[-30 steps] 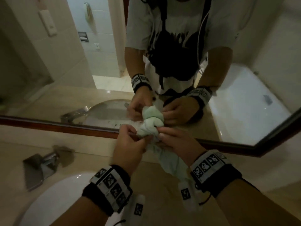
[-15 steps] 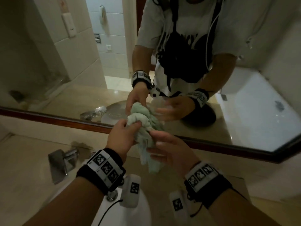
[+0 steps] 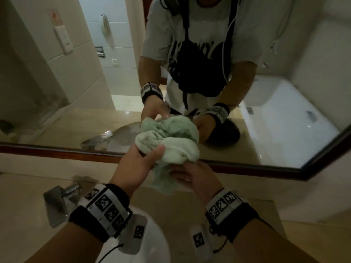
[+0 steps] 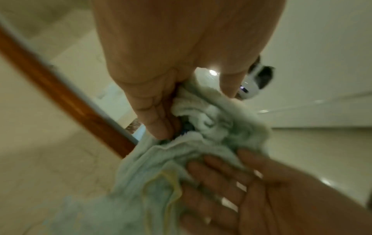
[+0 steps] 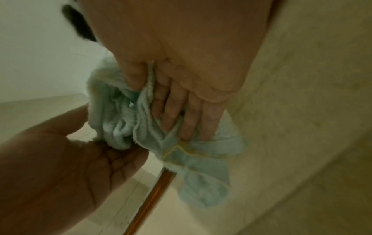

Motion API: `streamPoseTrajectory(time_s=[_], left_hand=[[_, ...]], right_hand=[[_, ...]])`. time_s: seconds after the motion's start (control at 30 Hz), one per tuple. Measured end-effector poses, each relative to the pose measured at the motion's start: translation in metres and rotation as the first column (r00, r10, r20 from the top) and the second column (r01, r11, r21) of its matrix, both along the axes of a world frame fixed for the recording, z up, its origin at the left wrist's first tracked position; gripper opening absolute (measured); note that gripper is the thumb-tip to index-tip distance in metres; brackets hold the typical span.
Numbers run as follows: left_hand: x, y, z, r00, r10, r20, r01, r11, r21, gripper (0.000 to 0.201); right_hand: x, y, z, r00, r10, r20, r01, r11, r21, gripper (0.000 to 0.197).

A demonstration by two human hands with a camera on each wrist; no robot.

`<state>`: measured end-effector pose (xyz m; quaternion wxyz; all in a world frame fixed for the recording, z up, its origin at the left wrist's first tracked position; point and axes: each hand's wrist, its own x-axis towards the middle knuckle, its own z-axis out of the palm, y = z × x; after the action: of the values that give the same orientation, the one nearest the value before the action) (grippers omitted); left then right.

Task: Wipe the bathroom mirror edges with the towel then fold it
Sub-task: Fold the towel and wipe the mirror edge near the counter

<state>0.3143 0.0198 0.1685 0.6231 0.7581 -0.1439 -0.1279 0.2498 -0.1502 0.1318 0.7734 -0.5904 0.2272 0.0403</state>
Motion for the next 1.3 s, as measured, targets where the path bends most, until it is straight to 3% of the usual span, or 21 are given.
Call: streamPoseTrajectory(time_s=[0.1, 0.13, 0.2, 0.33, 0.43, 0.5, 0.6, 0.7, 0.77, 0.9, 0.97, 1.2, 1.3], left_hand=[[0.001, -0.026, 0.005, 0.960, -0.048, 0.277, -0.059, 0.930, 0.363, 0.046], [0.001, -0.034, 0.009, 0.942, -0.066, 0.330, -0.107, 0.870, 0.481, 0.043], [-0.001, -0.058, 0.019, 0.928, -0.160, 0.337, -0.074, 0.806, 0.588, 0.030], [-0.018, -0.117, 0.029, 0.912, -0.329, 0.245, 0.110, 0.772, 0.626, 0.038], [-0.040, -0.183, 0.023, 0.870, -0.472, 0.146, 0.299, 0.738, 0.604, 0.024], [-0.062, -0.228, 0.013, 0.824, -0.555, 0.113, 0.393, 0.704, 0.592, 0.036], [-0.088, -0.277, 0.000, 0.785, -0.603, 0.143, 0.449, 0.713, 0.538, 0.048], [-0.095, -0.289, -0.009, 0.752, -0.623, 0.217, 0.422, 0.707, 0.568, 0.039], [-0.092, -0.277, -0.020, 0.732, -0.623, 0.277, 0.396, 0.719, 0.571, 0.037], [-0.072, -0.229, -0.037, 0.859, -0.434, 0.271, 0.258, 0.825, 0.504, 0.035], [-0.055, -0.188, -0.039, 0.895, -0.359, 0.266, 0.189, 0.843, 0.504, 0.035], [0.017, -0.020, -0.046, 0.967, -0.028, 0.254, -0.103, 0.866, 0.488, 0.034], [0.055, 0.060, -0.038, 0.972, 0.095, 0.216, -0.168, 0.920, 0.354, 0.033]], right_hand=[[0.006, -0.026, 0.020, 0.999, -0.002, 0.051, 0.007, 0.996, -0.088, 0.027], [0.006, -0.035, 0.023, 0.998, 0.019, 0.058, -0.013, 0.995, -0.098, 0.028], [-0.002, -0.056, 0.026, 0.996, 0.019, 0.093, -0.007, 0.992, -0.125, 0.028], [-0.036, -0.107, 0.037, 0.981, -0.097, 0.169, 0.134, 0.965, -0.226, 0.031], [-0.071, -0.161, 0.036, 0.961, -0.218, 0.168, 0.259, 0.923, -0.285, 0.024], [-0.097, -0.194, 0.033, 0.942, -0.313, 0.118, 0.334, 0.896, -0.292, 0.024], [-0.125, -0.227, 0.028, 0.871, -0.486, 0.068, 0.488, 0.846, -0.216, 0.022], [-0.130, -0.237, 0.026, 0.854, -0.520, 0.016, 0.511, 0.833, -0.214, 0.021], [-0.124, -0.231, 0.023, 0.869, -0.495, 0.009, 0.482, 0.841, -0.245, 0.020], [-0.097, -0.194, 0.015, 0.917, -0.398, -0.009, 0.380, 0.883, -0.277, 0.030], [-0.075, -0.164, 0.008, 0.951, -0.308, -0.023, 0.289, 0.914, -0.284, 0.032], [0.036, -0.002, 0.001, 1.000, -0.016, 0.023, 0.022, 0.954, -0.298, 0.019], [0.089, 0.081, -0.007, 0.997, 0.059, 0.043, -0.037, 0.915, -0.403, 0.027]])
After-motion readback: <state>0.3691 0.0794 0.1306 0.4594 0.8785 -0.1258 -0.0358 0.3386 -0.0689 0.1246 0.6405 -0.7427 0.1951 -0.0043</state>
